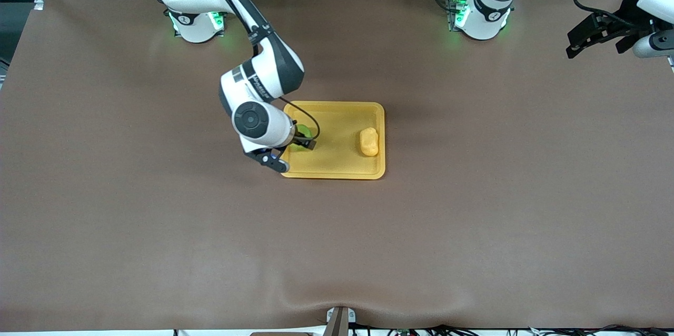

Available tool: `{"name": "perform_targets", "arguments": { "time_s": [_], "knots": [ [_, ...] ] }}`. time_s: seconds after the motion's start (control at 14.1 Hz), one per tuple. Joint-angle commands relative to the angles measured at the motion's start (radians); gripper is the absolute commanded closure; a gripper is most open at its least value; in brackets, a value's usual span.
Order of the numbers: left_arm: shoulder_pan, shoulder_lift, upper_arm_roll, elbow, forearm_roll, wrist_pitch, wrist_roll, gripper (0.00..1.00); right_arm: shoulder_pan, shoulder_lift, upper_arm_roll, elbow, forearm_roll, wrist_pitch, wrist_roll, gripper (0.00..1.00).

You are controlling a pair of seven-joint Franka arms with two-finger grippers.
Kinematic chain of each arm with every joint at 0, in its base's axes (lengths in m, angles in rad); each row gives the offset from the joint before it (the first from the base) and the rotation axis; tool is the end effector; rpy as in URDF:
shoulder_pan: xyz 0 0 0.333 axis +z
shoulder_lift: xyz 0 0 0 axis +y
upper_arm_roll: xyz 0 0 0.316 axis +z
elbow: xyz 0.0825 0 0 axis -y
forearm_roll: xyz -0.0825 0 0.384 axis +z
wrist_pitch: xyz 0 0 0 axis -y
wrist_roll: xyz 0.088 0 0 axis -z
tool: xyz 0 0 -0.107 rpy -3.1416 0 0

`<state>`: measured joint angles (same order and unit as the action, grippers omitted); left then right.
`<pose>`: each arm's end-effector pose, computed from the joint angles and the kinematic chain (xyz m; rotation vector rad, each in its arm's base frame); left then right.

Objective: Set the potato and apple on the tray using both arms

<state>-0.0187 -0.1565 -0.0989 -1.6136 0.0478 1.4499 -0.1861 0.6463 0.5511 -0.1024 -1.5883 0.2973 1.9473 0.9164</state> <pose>0.4886 -0.0568 0.6757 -3.0761 -0.1159 -0.0025 0.5596 0.3714 0.3030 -2.9837 0.7593 0.4321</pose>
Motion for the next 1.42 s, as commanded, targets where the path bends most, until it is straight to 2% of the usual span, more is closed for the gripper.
{"name": "perform_targets", "arguments": {
  "time_s": [0.0,0.35,0.64,0.85,1.06,1.35],
  "knots": [
    [0.003,-0.017,-0.001,-0.006,-0.014,-0.009,0.007,0.0,-0.014,-0.007,-0.061,0.138,0.01,-0.129,0.004,0.0],
    [0.003,-0.011,-0.001,-0.008,-0.014,0.004,0.005,0.0,-0.102,-0.005,-0.074,0.278,-0.015,-0.257,-0.021,0.0],
    [0.002,-0.009,-0.001,-0.006,-0.014,0.012,0.004,0.0,-0.189,-0.007,-0.074,0.356,-0.026,-0.303,-0.022,0.0],
    [0.002,-0.009,-0.001,-0.006,-0.016,0.014,0.004,0.0,-0.206,-0.013,-0.083,0.36,-0.029,-0.314,-0.021,0.0],
    [0.002,-0.011,-0.001,-0.006,-0.016,0.012,0.004,0.0,-0.25,-0.06,-0.094,0.36,-0.029,-0.355,-0.03,0.0],
    [0.003,-0.015,-0.001,-0.006,-0.016,0.009,0.002,0.0,-0.301,-0.123,-0.095,0.36,-0.108,-0.427,-0.2,0.0]
  ]
}}
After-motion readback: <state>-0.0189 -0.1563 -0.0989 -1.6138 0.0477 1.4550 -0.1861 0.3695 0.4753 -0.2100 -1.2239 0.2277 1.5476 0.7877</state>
